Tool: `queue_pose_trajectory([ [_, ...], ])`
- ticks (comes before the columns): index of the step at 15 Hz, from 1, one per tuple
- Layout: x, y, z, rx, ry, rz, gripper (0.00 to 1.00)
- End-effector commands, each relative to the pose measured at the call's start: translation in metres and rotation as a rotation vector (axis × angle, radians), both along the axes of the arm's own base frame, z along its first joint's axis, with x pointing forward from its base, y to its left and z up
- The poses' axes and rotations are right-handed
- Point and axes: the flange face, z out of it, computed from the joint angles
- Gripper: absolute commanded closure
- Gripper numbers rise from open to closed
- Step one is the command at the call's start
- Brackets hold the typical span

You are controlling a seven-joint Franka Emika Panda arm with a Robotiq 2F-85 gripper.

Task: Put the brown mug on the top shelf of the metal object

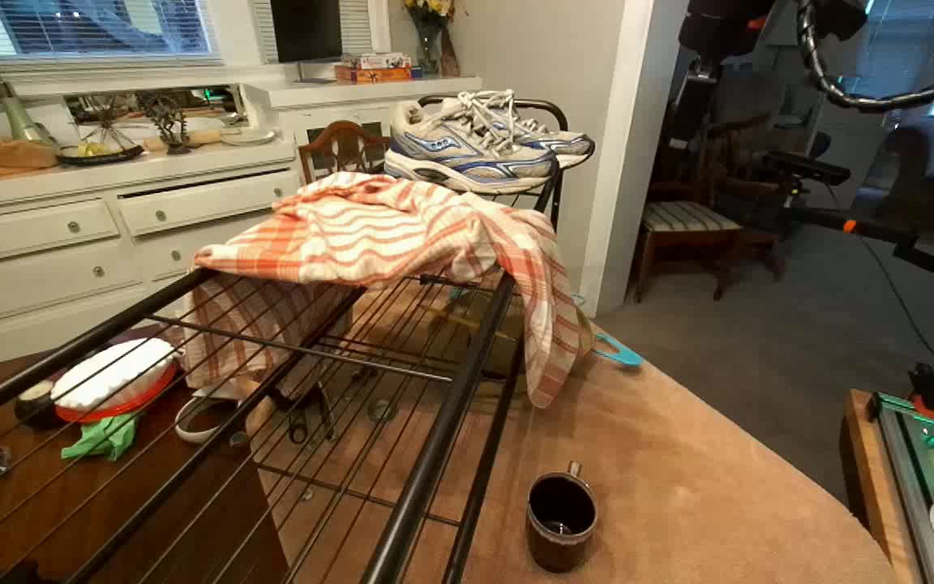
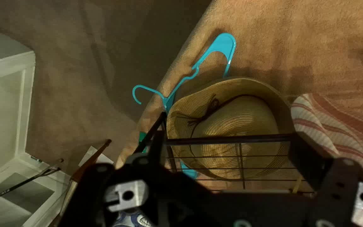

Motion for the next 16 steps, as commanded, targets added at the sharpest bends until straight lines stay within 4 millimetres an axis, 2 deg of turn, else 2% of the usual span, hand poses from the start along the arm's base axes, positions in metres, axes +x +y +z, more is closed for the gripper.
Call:
queue_pose_trajectory([
  [1,0.000,0.000,0.000,0.000,0.001,0.000,0.00],
  [7,0.000,0.000,0.000,0.000,0.001,0.000,0.00],
  [12,-0.012,0.061,-0.017,-0.009,-0.084,0.312,0.00],
  [16,-0.024,0.114,-0.051,-0.046,-0.091,0.537,0.00],
])
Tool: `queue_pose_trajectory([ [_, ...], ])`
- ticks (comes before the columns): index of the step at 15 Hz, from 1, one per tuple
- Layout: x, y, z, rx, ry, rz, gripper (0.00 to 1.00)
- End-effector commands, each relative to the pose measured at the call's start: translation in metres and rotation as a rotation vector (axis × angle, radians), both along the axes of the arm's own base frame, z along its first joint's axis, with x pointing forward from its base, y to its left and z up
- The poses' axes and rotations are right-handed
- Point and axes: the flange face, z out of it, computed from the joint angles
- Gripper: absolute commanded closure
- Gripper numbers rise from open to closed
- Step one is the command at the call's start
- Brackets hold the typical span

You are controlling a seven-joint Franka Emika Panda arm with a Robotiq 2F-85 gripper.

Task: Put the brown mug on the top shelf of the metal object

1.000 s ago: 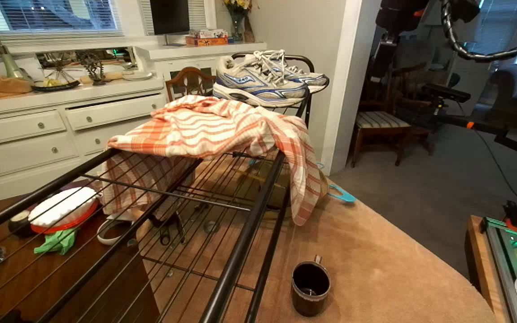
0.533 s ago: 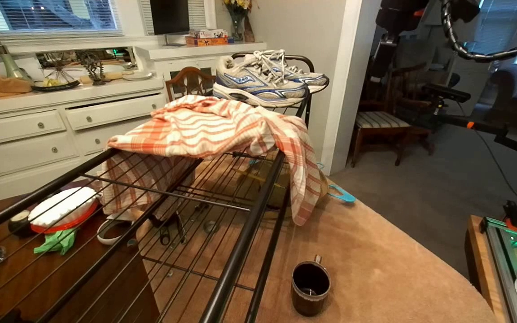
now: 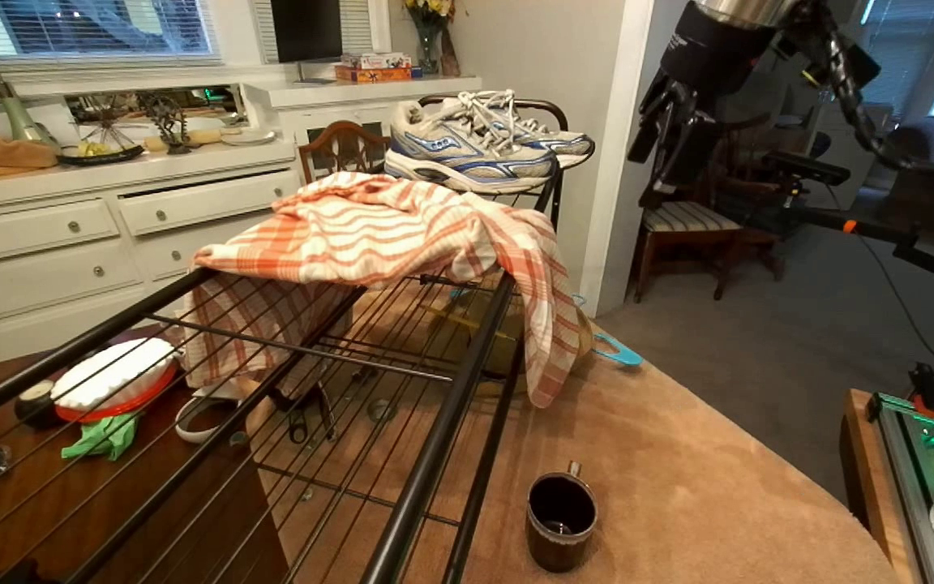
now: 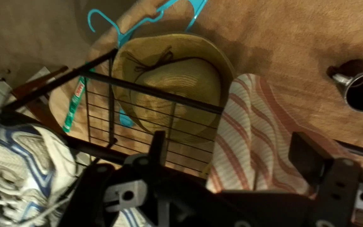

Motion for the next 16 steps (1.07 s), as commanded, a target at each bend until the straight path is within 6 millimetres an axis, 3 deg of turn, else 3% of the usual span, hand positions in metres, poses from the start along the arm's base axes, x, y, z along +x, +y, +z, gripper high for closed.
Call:
queue_pose_trajectory([
  [1,-0.018,0.037,-0.033,-0.021,-0.010,0.200,0.00],
  [5,-0.030,0.066,-0.078,-0.017,-0.005,0.422,0.00],
  [8,-0.038,0.075,-0.115,-0.012,0.004,0.583,0.00],
  [9,-0.033,0.075,-0.093,-0.034,-0.004,0.498,0.00],
  [11,-0.036,0.076,-0.111,-0.027,0.009,0.551,0.00],
  [16,-0.035,0.076,-0.113,-0.029,0.011,0.565,0.00],
])
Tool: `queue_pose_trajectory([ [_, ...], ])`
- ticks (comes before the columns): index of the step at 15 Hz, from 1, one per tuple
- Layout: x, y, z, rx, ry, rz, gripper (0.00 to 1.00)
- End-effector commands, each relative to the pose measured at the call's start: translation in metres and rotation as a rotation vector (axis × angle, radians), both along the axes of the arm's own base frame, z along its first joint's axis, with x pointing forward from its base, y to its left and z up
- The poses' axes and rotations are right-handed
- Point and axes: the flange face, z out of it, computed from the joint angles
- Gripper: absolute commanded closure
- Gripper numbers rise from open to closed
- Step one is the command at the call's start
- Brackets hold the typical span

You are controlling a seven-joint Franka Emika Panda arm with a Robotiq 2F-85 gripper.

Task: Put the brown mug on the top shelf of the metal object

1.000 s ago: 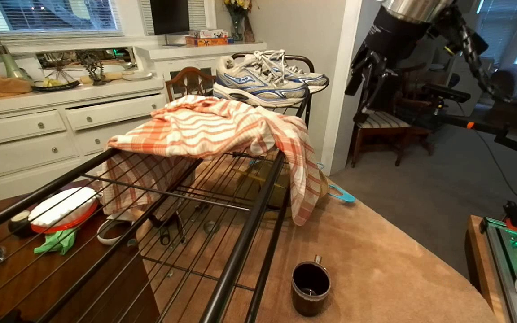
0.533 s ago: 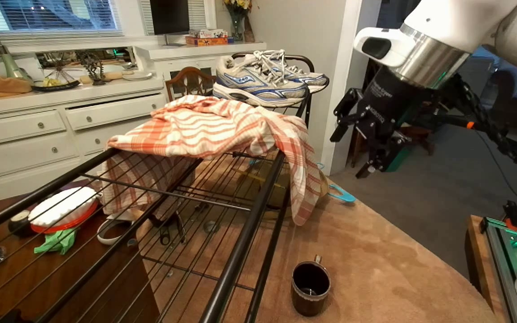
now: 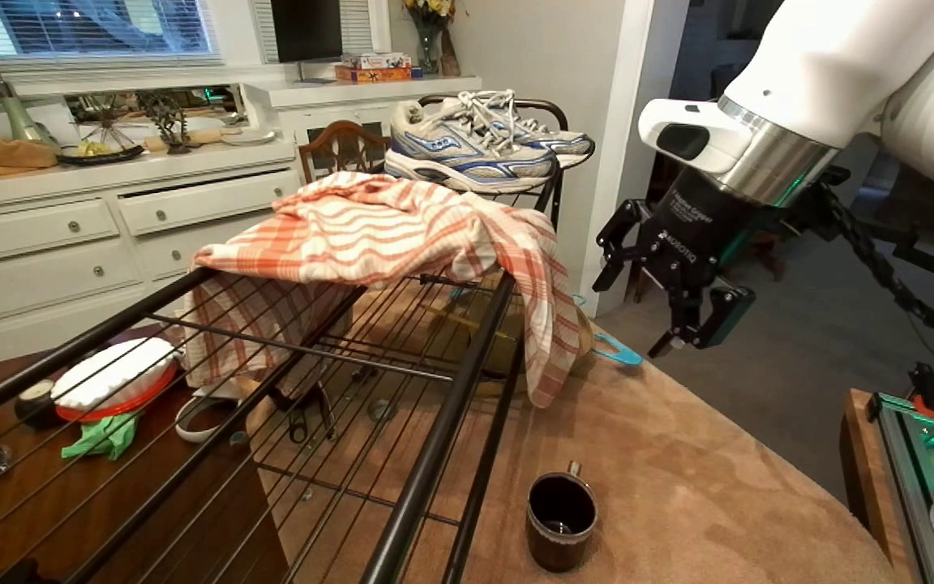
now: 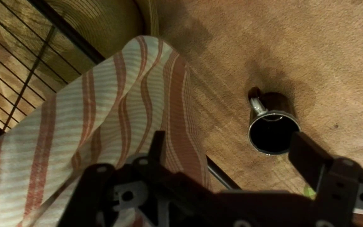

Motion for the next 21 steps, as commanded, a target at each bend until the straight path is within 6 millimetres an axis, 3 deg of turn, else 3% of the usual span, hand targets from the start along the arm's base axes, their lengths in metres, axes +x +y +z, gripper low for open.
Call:
queue_pose_trajectory([
  [1,0.000,0.004,-0.007,0.015,0.003,0.032,0.00],
  [10,-0.002,0.037,-0.081,0.035,0.024,0.444,0.00],
  [15,0.002,0.038,-0.105,0.010,0.059,0.630,0.00],
  [21,0.009,0.034,-0.120,-0.025,0.072,0.788,0.00],
])
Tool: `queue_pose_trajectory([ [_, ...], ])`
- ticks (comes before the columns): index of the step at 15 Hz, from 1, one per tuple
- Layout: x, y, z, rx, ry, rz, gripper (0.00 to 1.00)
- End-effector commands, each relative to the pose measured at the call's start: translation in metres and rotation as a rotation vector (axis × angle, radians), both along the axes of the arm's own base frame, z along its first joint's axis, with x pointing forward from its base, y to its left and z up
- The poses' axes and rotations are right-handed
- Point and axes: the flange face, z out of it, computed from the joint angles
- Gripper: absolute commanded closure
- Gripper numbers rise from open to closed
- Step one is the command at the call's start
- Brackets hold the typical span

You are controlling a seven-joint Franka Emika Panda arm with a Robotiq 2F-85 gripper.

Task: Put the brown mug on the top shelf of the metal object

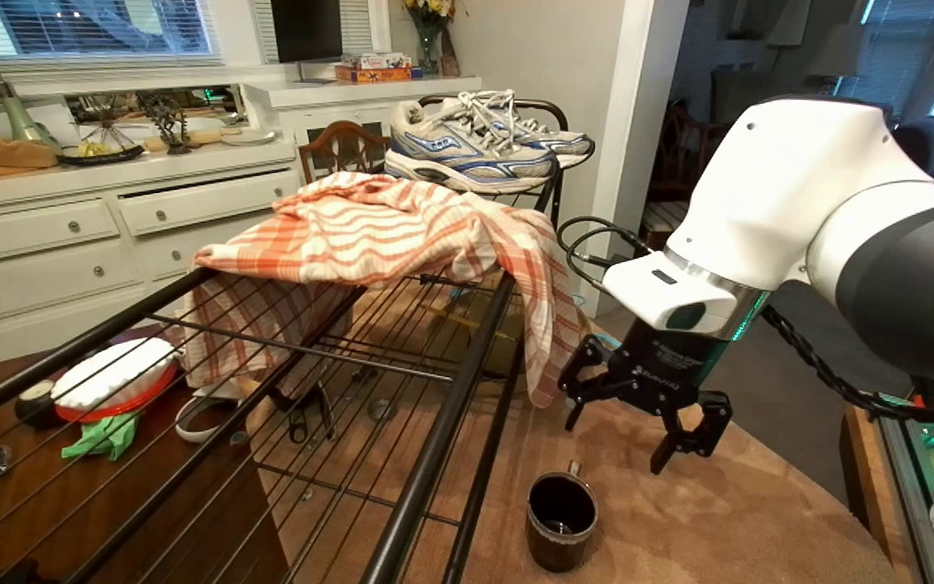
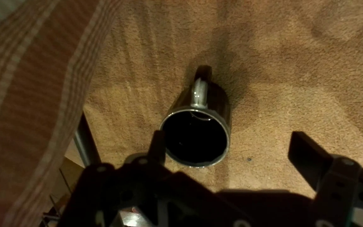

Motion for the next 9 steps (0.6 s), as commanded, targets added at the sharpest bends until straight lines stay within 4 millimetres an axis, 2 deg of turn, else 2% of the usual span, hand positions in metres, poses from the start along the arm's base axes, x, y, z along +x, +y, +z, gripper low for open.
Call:
queue_pose_trajectory([
  [1,0.008,0.002,-0.011,-0.015,-0.007,0.089,0.00],
  [9,0.018,0.005,-0.044,-0.078,0.021,0.109,0.00],
])
